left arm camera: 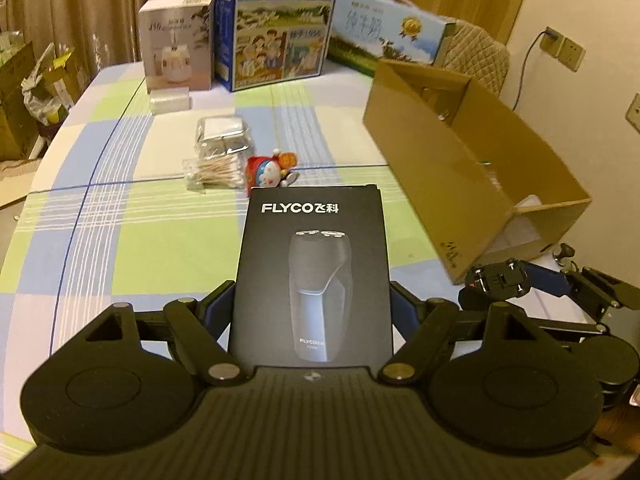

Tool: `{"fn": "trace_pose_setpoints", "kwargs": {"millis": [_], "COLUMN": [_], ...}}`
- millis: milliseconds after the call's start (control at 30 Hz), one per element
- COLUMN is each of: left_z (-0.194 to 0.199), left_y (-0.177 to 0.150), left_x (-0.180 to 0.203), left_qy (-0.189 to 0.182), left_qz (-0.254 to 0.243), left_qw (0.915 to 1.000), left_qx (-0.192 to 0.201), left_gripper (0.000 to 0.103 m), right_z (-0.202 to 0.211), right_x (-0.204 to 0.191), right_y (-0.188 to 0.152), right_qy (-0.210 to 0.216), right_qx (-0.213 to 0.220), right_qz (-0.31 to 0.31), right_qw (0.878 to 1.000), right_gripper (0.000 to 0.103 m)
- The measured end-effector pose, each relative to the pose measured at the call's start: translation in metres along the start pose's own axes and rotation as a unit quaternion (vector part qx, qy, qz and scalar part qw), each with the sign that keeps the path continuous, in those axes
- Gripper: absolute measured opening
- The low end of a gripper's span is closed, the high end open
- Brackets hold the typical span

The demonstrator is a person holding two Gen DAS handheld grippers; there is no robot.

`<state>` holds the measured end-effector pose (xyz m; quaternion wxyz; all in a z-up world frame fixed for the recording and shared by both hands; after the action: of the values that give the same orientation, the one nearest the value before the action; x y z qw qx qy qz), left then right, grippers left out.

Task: Organize objects
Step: 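Carry the shaver box with the left tool while the right tool carries the car to the box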

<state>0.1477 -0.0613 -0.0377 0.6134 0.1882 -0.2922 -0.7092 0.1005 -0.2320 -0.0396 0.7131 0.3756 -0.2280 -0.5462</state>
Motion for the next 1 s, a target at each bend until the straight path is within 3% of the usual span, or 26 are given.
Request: {"fn": "trace_pose_setpoints", "kwargs": {"millis": [533,1000], "left_z": [0.042,0.042], "left_y": [0.002,0.044], "left_x": [0.05,0.105], "left_qy": [-0.022,-0.056], "left_qz": [-0.021,-0.044], "left_qw": [0.9992,0.9966], "left_qx": [0.026,0.043], "left_gripper": [0.075,0.075], "right_z": [0.045,0.072], "right_x": [0.023,0.106], "right_y": [0.017,0.069], "right_qy": [-0.022,-0.075], "right_qx": [0.035,0.076], "right_qz": [-0.012,-0.037], "right_qw": [0.999,0.994], "right_gripper": [0.064,0.064]}}
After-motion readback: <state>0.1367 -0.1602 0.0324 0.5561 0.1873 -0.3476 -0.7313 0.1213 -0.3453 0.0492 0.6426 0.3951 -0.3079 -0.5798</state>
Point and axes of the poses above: each gripper's, at about its wrist camera, not at the fingertips, and z roughly against the way its jaws point, x to its right, y to its top, the point moved 7 cm from there along -z, roughly the way its jaws point, and after that the axes turned 3 degrees about y, right-handed, at the moved point
